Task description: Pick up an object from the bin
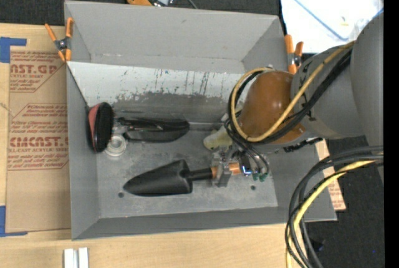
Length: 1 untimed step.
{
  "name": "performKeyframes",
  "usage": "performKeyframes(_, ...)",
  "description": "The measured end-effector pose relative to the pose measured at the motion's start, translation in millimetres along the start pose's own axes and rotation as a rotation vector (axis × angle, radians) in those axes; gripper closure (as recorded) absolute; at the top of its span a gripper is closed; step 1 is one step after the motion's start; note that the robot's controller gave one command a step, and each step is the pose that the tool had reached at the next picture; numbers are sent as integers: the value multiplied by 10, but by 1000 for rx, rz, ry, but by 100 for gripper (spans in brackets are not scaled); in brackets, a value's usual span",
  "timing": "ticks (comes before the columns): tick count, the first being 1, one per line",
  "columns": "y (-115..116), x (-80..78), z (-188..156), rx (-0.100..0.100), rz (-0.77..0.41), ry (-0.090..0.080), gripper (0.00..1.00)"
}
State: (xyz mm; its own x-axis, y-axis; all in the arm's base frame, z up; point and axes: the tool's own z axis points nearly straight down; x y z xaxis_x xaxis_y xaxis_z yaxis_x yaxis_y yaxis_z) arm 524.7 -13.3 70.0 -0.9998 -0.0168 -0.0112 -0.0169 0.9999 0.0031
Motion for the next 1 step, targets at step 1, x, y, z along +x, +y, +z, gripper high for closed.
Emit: performKeyframes(1,-2,-5,1,-2,8,-2,100)
